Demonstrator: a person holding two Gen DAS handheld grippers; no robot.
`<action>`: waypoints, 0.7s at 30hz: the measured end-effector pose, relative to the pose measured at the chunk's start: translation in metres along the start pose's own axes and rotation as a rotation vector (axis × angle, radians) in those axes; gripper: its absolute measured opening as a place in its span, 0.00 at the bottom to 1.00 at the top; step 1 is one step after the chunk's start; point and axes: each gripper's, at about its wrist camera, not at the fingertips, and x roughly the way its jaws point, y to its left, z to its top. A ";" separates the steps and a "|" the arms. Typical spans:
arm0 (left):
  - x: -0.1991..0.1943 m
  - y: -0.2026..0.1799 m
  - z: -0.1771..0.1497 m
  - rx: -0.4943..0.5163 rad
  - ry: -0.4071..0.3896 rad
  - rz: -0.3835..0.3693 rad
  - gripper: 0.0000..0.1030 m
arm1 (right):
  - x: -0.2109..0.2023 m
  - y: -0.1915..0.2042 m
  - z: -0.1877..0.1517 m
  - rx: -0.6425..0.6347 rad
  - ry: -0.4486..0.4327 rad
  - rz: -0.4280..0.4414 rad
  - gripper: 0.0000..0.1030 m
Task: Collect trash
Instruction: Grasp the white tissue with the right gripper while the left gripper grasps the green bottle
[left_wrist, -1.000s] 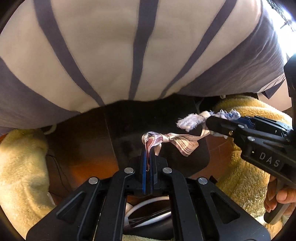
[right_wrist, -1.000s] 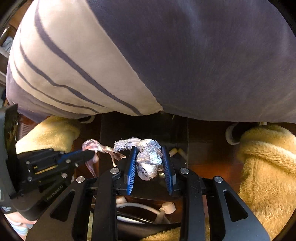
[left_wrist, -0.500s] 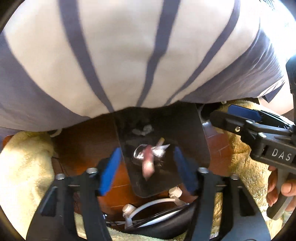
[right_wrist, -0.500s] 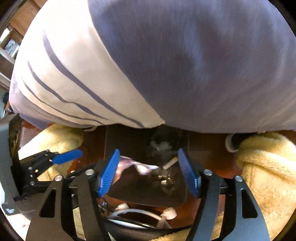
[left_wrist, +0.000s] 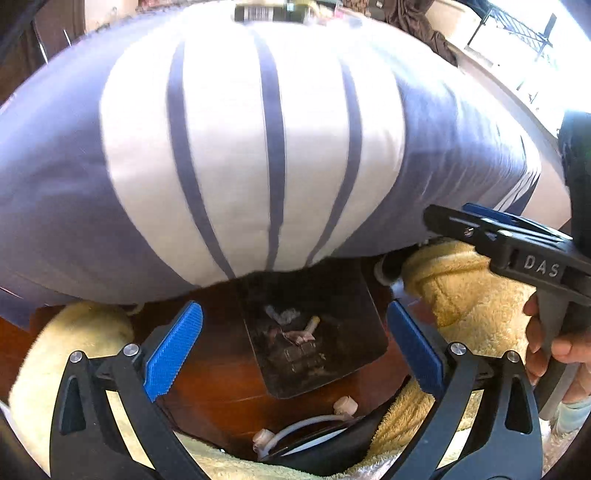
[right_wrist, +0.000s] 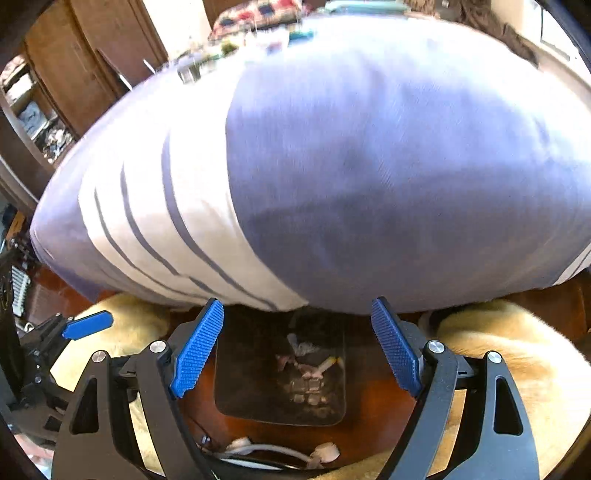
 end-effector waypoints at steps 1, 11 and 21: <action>-0.006 0.000 0.001 0.003 -0.014 0.003 0.92 | -0.008 0.000 0.003 -0.005 -0.021 -0.007 0.81; -0.065 -0.003 0.019 0.026 -0.159 0.028 0.92 | -0.077 0.007 0.023 -0.040 -0.207 -0.029 0.87; -0.078 0.017 0.053 0.008 -0.216 0.092 0.92 | -0.075 0.006 0.057 -0.065 -0.240 -0.053 0.88</action>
